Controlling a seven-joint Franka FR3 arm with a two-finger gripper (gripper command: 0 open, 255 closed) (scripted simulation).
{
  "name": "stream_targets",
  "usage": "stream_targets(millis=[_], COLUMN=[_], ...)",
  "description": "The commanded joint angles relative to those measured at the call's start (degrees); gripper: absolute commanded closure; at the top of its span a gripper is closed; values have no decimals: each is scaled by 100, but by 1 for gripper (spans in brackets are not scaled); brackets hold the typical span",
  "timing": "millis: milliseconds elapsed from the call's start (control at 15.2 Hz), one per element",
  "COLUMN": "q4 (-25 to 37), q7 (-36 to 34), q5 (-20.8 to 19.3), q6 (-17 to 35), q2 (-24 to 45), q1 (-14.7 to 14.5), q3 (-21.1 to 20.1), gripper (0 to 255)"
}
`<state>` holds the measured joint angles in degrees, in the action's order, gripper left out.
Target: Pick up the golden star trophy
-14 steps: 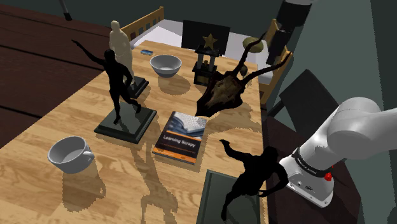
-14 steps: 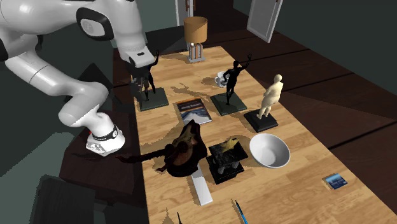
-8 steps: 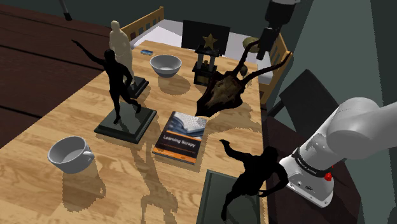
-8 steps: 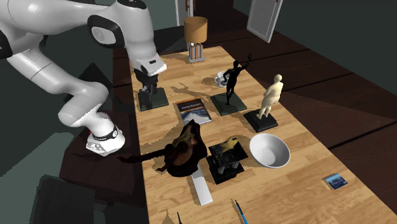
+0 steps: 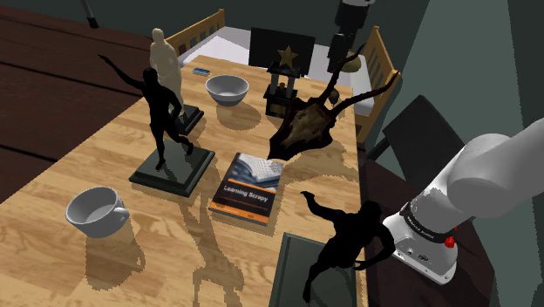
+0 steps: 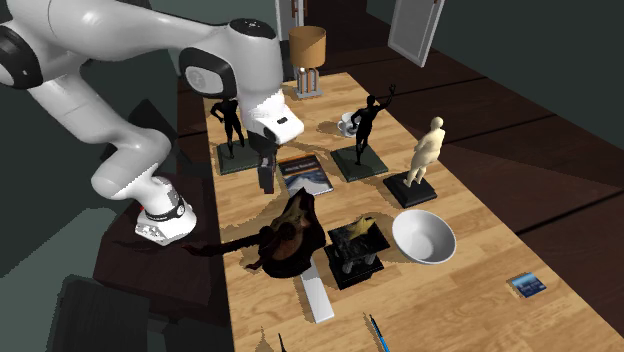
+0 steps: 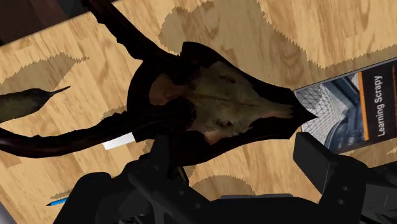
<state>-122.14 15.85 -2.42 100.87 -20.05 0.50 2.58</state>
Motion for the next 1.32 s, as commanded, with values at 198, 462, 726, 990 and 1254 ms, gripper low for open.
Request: stream_targets(millis=[198,462,726,990,1254], q4=[933,1790,2814,4076,3849], q7=[415,732,1031,1300,1297], q5=[6,66,157,257,256], q6=[246,313,253,36,267], q2=[1111,1987,2906,3907,3911], q1=[39,86,160,261,262], q3=[165,253,299,307,302], gripper=[0,0,0,0,0])
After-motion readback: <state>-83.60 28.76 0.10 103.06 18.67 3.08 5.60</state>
